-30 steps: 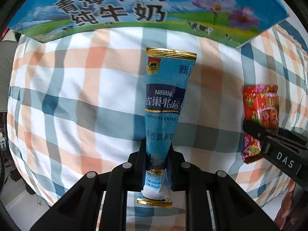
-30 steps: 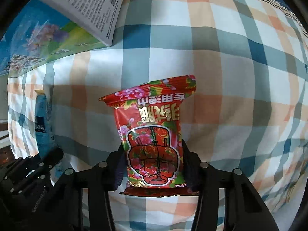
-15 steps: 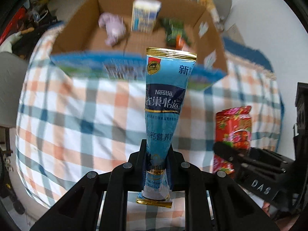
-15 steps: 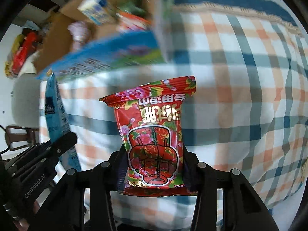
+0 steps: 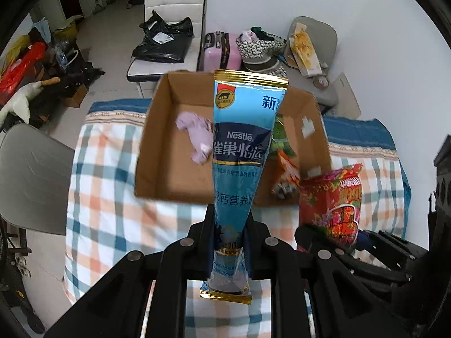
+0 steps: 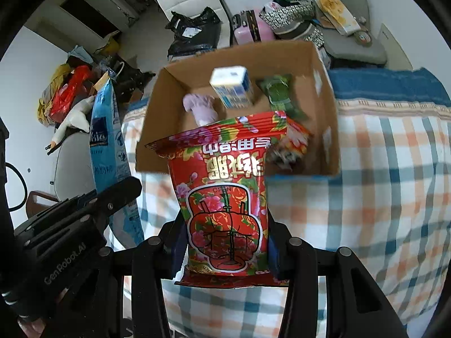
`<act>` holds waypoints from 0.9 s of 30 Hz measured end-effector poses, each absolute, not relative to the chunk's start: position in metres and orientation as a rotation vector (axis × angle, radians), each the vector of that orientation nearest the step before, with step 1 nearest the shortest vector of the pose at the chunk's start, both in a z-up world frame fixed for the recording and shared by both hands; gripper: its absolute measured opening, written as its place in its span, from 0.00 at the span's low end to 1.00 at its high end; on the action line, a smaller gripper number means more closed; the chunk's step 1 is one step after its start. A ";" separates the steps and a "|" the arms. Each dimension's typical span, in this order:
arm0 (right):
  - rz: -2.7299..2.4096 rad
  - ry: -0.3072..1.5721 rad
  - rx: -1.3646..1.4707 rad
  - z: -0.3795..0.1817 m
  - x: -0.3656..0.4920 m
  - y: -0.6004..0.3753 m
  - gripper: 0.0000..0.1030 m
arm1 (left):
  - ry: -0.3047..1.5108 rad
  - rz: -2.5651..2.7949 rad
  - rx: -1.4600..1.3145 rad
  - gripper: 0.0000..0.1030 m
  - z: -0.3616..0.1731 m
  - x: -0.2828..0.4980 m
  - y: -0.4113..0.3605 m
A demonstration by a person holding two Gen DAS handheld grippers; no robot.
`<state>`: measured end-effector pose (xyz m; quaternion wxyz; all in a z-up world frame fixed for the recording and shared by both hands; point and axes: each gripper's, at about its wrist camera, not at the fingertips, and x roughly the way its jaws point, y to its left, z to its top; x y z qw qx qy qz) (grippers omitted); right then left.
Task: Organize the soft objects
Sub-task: 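Carry the tube and candy bag into the box and open both tools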
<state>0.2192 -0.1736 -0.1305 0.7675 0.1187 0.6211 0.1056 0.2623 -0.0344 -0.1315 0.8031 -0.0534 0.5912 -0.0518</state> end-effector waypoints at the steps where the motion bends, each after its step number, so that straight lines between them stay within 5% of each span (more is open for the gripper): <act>1: 0.228 1.346 0.253 -0.129 0.226 -0.169 0.47 | 1.271 -0.110 -0.120 0.13 -0.132 0.270 -0.029; 27: 0.126 1.483 0.277 -0.251 0.346 -0.141 0.47 | 1.626 -0.079 -0.235 0.13 -0.276 0.394 0.009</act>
